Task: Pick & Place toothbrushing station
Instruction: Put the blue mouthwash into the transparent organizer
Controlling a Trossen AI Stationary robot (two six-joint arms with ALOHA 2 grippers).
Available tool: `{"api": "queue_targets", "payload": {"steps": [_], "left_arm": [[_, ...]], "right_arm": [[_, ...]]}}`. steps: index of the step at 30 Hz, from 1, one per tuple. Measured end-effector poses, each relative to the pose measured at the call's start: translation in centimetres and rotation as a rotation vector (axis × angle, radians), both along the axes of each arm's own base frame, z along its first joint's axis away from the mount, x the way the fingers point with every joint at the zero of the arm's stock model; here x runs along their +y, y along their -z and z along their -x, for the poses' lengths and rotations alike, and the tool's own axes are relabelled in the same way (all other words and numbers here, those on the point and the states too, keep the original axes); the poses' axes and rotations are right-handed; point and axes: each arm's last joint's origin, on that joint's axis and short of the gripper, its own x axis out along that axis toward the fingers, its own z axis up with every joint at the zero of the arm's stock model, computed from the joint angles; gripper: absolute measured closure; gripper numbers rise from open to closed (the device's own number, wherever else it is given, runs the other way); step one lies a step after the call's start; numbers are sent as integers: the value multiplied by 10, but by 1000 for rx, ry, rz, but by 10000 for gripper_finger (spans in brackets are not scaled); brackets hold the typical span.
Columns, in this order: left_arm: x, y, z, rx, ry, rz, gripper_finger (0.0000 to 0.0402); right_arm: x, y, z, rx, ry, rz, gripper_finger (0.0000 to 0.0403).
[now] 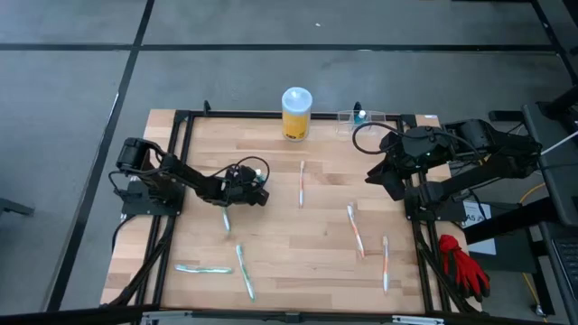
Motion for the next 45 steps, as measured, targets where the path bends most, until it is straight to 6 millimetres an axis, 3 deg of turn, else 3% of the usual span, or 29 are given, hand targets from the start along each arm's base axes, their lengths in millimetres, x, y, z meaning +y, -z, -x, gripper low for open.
{"api": "queue_targets", "payload": {"steps": [6, 14, 21, 29, 37, 42, 45], "left_arm": [[10, -1, -1, 4, -15, -2, 239], [16, -2, -4, -26, 18, 74, 334], [11, -15, -15, -141, 232, 161, 334], [-1, -74, -16, -398, 680, 242, 332], [-12, -141, -12, -623, 1064, 386, 330], [-14, -161, -12, -630, 1242, 611, 330], [-15, -172, -12, -642, 1346, 746, 327]], "right_arm": [[0, -1, -1, -10, 0, -2, 268], [0, -3, -3, -48, 11, 4, 268], [0, -8, -7, -115, -6, 26, 269], [3, -21, -26, -314, -127, 185, 269], [7, -13, -78, -431, -372, 434, 269], [7, -6, -100, -453, -416, 494, 269], [10, -9, -106, -489, -548, 589, 269]]}}
